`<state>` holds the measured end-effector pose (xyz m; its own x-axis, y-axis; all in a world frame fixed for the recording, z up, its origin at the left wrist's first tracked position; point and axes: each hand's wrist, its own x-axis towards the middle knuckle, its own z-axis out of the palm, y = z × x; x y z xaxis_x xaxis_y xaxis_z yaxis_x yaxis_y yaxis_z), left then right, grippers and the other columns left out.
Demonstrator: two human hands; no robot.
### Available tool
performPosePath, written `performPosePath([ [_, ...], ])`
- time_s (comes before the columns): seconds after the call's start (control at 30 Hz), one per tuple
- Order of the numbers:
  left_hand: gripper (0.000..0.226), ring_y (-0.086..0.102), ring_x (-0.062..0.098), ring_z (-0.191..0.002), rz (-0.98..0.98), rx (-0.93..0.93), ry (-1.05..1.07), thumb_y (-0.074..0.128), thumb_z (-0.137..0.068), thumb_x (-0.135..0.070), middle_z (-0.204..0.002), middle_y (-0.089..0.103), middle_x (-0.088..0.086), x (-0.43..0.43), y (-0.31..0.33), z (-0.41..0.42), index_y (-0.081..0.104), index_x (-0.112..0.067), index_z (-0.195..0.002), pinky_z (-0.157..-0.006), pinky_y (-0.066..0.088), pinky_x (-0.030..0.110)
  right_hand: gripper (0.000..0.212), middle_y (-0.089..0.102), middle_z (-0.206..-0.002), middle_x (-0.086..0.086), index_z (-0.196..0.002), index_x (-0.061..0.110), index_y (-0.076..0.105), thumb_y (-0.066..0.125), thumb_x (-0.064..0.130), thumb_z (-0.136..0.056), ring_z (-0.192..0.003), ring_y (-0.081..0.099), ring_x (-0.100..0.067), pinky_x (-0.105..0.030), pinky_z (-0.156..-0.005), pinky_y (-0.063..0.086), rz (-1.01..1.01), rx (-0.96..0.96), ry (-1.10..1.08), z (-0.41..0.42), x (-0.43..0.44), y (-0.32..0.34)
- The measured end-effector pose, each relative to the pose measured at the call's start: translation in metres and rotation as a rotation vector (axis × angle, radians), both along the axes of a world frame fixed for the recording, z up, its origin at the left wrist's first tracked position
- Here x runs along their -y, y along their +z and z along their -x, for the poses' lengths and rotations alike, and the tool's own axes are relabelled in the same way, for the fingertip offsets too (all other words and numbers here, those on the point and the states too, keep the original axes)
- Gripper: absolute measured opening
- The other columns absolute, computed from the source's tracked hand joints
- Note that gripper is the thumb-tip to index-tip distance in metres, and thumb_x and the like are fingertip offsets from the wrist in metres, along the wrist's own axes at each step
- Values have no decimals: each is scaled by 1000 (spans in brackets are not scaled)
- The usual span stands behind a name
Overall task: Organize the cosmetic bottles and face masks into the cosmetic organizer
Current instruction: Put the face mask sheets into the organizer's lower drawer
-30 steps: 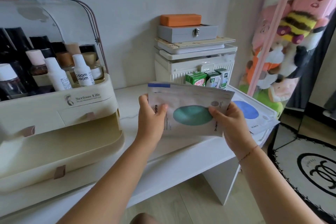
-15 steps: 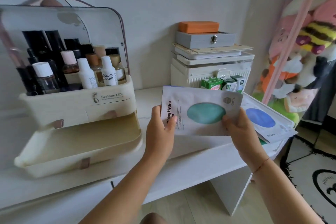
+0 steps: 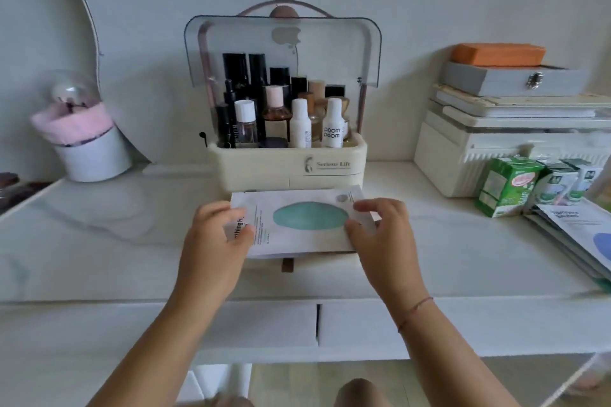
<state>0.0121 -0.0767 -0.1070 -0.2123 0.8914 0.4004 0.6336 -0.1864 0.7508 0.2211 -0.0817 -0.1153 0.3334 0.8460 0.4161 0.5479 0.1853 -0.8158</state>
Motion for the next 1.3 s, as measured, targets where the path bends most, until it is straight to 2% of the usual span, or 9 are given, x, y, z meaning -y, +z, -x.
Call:
performPosePath([
  [0.13,17,56,1,-91,16,2,-117,63,-84,-15,-91,59,-23,3,-3,19,67,-28,-74,-71,32,-2,12,52,-110,4,-89,14,72,60,13,-87,-83,52,3,7,-73,34,26,100,47,9,3,-5],
  [0.2,3,58,-5,-94,54,45,-241,69,-80,-28,-94,64,-21,4,-4,22,69,-29,-78,-75,36,0,14,52,-114,6,-89,15,73,60,21,-89,-86,53,1,8,-72,33,59,133,80,8,6,-5],
  [0.27,24,57,-10,-97,91,63,-356,73,-71,-40,-101,64,-21,5,-8,27,70,-29,-93,-78,38,2,18,50,-116,10,-93,19,73,63,32,-86,-90,55,0,6,-72,35,76,155,138,5,10,-5],
  [0.4,28,58,-11,-97,39,82,-420,77,-67,-27,-100,68,-23,3,-10,36,73,-26,-95,-80,39,1,28,59,-109,18,-101,24,71,72,37,-77,-89,57,4,-3,-76,41,58,184,264,-4,17,-5],
  [0.63,30,65,20,-67,-162,-613,-107,52,-82,-50,-76,75,-11,-2,-5,44,76,-32,-81,-61,48,31,10,69,-87,9,-84,13,74,75,21,-78,-81,58,1,-2,-66,39,-95,306,256,-2,9,-5],
  [0.73,39,57,21,-59,-187,-688,-69,43,-76,-54,-61,71,-12,-11,-9,45,74,-32,-71,-58,44,37,9,70,-85,8,-83,15,74,74,23,-79,-80,59,-7,-9,-71,43,-95,384,252,-2,2,-9],
  [0.93,71,62,14,-89,-31,-630,-137,18,-80,-69,-72,72,-10,-27,-28,44,74,-26,-73,-86,41,39,46,68,-100,21,-87,33,73,39,64,-80,-112,48,-13,-29,-86,16,56,718,127,-2,-7,-23],
  [1.1,77,45,8,-116,73,-639,-146,6,-74,-72,-104,65,-16,-21,-33,34,66,-26,-92,-110,-1,42,68,56,-125,21,-110,37,63,21,77,-76,-137,31,-12,-42,-114,-2,72,734,164,-5,-6,-35],
  [1.3,42,52,19,-113,-344,-439,-281,40,-89,-41,-114,64,-1,-12,-13,-29,66,-15,-109,-108,29,32,56,45,-141,9,-133,28,49,38,60,-88,-131,35,-7,-36,-113,23,-70,400,110,-29,6,-32],
])
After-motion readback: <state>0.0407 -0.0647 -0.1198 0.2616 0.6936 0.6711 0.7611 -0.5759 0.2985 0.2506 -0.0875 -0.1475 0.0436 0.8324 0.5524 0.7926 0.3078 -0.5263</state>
